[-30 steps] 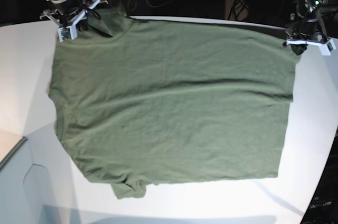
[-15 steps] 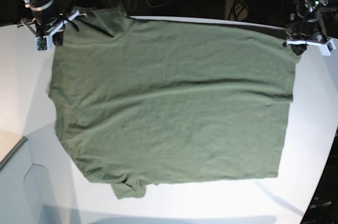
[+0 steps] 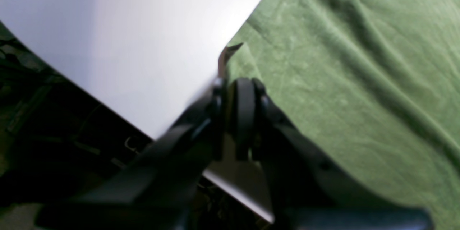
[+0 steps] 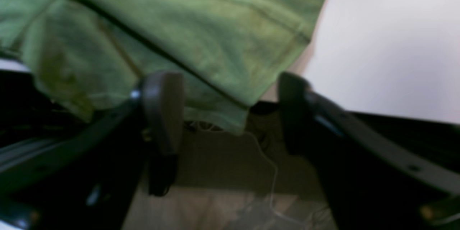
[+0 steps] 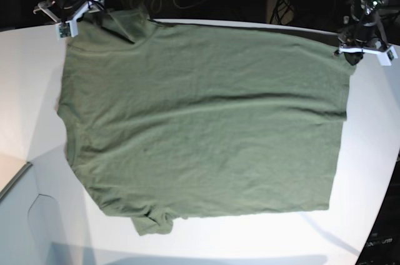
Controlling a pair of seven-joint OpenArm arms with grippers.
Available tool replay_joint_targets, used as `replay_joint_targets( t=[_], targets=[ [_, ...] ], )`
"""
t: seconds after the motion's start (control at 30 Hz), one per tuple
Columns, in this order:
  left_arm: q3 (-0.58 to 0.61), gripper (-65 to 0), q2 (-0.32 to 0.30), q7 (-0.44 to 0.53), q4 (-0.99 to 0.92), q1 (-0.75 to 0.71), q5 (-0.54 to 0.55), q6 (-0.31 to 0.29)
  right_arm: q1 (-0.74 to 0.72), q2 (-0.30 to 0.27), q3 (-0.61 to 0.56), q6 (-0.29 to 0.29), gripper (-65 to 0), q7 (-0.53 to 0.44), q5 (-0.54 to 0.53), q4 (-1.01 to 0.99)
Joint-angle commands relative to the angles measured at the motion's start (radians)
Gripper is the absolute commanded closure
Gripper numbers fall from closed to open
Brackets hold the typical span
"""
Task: Layout the t-shirt on the table in an organized manner, then fold the t-shirt properly
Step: 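Hold the shoulder edge with both grippers and adjust the grip, then fold the shoulder edge over onto the shirt with both grippers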
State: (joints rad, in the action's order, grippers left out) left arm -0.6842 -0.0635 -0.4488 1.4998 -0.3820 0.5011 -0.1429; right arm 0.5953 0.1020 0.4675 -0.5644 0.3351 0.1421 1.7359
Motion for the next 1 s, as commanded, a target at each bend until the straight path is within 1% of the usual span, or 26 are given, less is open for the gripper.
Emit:
replay_joint_targets(
  t=[0.0, 0.23, 0.5, 0.53, 0.57, 0.6, 0.67, 0.7, 0.77, 0.8, 0.87, 0.97],
  targets=[
    [-0.002, -4.9, -0.008, 0.018, 0.014, 0.001, 0.008, -0.005, -0.011, -0.003, 0.004, -0.016, -43.5, -0.015, -0.009, -0.007],
    [-0.002, -4.9, -0.006, 0.018, 0.014, 0.001, 0.008, -0.005, -0.082, -0.009, 0.060, -0.016, -43.6, -0.015, -0.009, -0.096],
    [-0.002, -4.9, -0.006, 0.018, 0.014, 0.001, 0.009, -0.005, -0.097, -0.011, 0.053, -0.016, -43.1, -0.015, -0.009, -0.172],
    [-0.002, -4.9, -0.006, 0.018, 0.014, 0.001, 0.009, -0.005, -0.097, -0.011, 0.052, -0.018, -41.5, -0.015, -0.011, -0.172],
    [-0.002, -4.9, -0.006, 0.018, 0.014, 0.001, 0.009, -0.005, -0.097, -0.011, 0.052, -0.021, -38.5, -0.017, -0.011, -0.170],
    [-0.002, -4.9, -0.006, 0.018, 0.014, 0.001, 0.009, -0.005, -0.097, -0.011, 0.052, -0.036, -34.9, -0.017, -0.011, -0.170],
    [-0.002, -4.9, -0.006, 0.018, 0.014, 0.001, 0.009, -0.005, -0.102, -0.011, 0.060, -0.079, -23.1, -0.017, -0.011, -0.165],
    [-0.006, -4.9, -0.006, 0.018, 0.017, 0.001, 0.009, -0.005, -0.111, -0.011, 0.060, -0.090, -16.0, -0.017, -0.011, -0.161],
    [-0.007, -4.9, -0.006, 0.018, 0.022, -0.001, 0.011, -0.005, -0.120, -0.011, 0.070, -0.093, -2.9, -0.017, -0.009, -0.161],
    [-0.010, -4.9, -0.008, 0.018, 0.023, -0.001, 0.011, -0.005, -0.125, -0.011, 0.090, -0.093, 0.0, -0.017, -0.009, -0.156],
    [-0.010, -4.9, -0.014, 0.018, 0.023, -0.004, 0.011, -0.005, -0.131, -0.006, 0.130, -0.095, 0.0, -0.017, -0.011, -0.135],
    [-0.012, -4.9, -0.016, 0.018, 0.025, -0.008, 0.011, -0.005, -0.146, -0.005, 0.161, -0.099, 0.0, -0.017, -0.011, -0.093]
  ],
)
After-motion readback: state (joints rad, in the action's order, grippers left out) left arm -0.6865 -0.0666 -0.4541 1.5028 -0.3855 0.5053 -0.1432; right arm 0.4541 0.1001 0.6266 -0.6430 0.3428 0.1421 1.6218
